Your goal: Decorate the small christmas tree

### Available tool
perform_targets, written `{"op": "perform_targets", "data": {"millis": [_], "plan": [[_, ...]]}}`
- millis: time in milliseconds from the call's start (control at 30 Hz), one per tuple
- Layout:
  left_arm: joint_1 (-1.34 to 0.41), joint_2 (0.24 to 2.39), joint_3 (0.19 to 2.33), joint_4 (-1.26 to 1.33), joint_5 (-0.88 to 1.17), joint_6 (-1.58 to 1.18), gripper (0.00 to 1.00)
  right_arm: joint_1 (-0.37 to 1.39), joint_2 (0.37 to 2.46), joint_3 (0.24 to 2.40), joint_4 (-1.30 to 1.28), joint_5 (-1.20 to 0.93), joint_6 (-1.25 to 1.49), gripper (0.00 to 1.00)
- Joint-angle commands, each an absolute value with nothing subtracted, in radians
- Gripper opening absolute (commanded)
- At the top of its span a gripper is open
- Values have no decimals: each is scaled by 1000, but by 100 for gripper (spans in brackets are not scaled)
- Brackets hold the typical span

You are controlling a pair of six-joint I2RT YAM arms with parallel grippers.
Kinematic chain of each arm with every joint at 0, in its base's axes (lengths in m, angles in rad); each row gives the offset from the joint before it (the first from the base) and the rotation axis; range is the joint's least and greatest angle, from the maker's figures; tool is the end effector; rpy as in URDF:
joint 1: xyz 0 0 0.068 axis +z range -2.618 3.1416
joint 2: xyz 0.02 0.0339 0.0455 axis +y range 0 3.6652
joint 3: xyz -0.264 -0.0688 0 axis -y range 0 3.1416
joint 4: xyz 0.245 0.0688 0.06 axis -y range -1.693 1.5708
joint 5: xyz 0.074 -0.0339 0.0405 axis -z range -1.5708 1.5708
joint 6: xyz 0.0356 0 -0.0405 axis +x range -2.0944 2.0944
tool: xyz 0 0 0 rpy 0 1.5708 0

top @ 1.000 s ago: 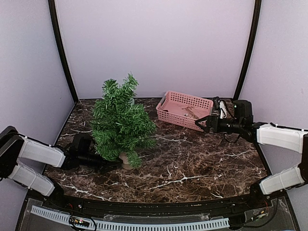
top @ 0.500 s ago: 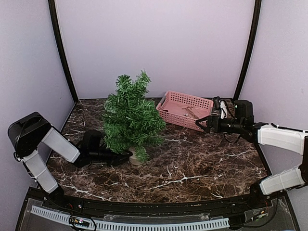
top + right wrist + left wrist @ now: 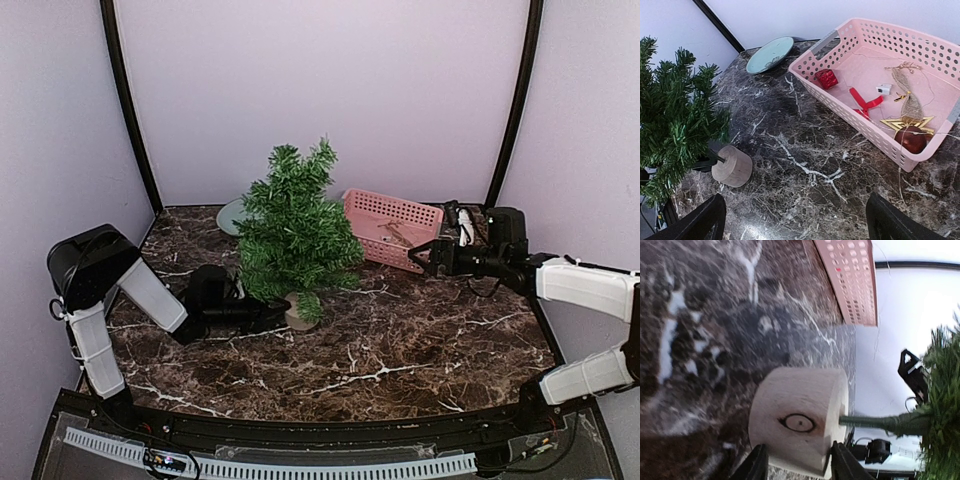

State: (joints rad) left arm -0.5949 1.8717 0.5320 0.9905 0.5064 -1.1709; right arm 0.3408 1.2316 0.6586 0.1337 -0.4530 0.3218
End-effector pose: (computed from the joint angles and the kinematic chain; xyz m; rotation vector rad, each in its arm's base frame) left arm 0.2484 -0.1889 0.1049 -0.2454 2.2469 -1.5684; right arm 0.2460 0.1038 0.2350 -0.3195 2.0474 0.8703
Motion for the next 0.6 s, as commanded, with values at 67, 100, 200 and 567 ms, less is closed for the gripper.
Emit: {"op": "perform_targets", "data": {"millis": [67,100,200,567], "plan": [[-598,1763,533,865,427,-1077,61,308,1217,797,64,-341,272,98],[-598,1739,527,826,417,-1062,64,291,1223,823,48,-322,268,99],[-598,1607,527,702,358,-977,74,261,1256,902,6,-269,259,99],[-497,1309,547,338,298,-833,85,279,1526,1300,-311,-261,56,78]]}}
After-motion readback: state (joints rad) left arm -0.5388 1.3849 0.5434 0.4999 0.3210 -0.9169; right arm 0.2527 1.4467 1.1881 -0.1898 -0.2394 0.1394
